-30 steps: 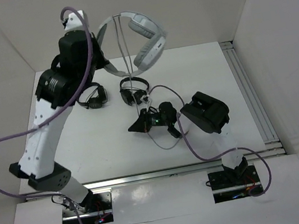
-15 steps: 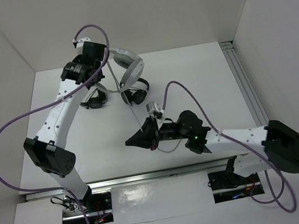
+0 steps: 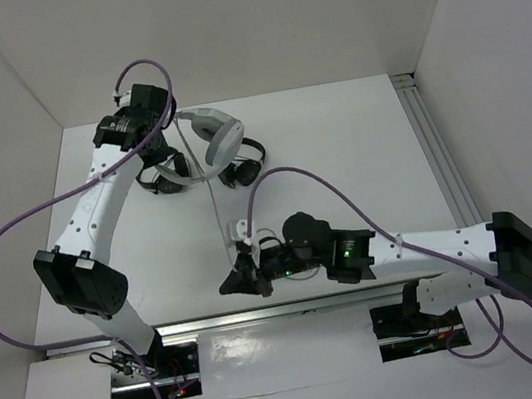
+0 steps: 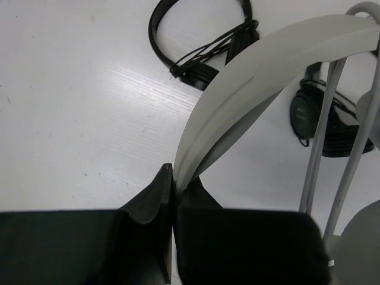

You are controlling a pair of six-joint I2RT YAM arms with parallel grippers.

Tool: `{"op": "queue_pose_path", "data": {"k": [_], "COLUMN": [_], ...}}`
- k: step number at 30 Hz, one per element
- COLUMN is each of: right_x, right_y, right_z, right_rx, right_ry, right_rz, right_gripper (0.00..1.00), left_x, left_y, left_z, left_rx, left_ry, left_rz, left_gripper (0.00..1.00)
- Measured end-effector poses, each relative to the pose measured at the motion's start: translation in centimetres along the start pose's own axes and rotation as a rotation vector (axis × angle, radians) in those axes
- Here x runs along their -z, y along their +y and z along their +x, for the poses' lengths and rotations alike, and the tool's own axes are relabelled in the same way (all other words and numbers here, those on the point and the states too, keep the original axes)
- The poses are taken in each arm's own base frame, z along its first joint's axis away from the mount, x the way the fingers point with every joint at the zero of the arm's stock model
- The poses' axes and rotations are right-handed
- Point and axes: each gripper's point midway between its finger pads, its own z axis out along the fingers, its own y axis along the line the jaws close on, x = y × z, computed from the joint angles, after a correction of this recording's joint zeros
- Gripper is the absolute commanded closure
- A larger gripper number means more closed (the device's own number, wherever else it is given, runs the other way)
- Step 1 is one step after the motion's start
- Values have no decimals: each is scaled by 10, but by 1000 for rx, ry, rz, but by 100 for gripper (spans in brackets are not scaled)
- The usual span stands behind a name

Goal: Wrap the headphones

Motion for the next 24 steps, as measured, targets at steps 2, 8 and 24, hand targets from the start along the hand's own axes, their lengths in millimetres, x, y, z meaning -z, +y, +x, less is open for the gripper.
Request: {"op": "queue_pose_path", "data": {"k": [2, 8, 24], "right_x": [-11, -33, 48], "right_y": [15, 32, -85], "right_z": [3, -6, -67], "right_rx": [10, 40, 409], "right_ry": [49, 102, 230], "right_rz": [-52, -121, 721], "right_gripper": [100, 100, 100], "left_x": [8, -1, -14], "left_y": [-4, -8, 13], "left_z": [-9, 16, 79], "left_rx": [13, -1, -246], "left_ry": [-23, 70, 64], "left_rz": [21, 62, -1], "left_gripper": [100, 100, 100]}}
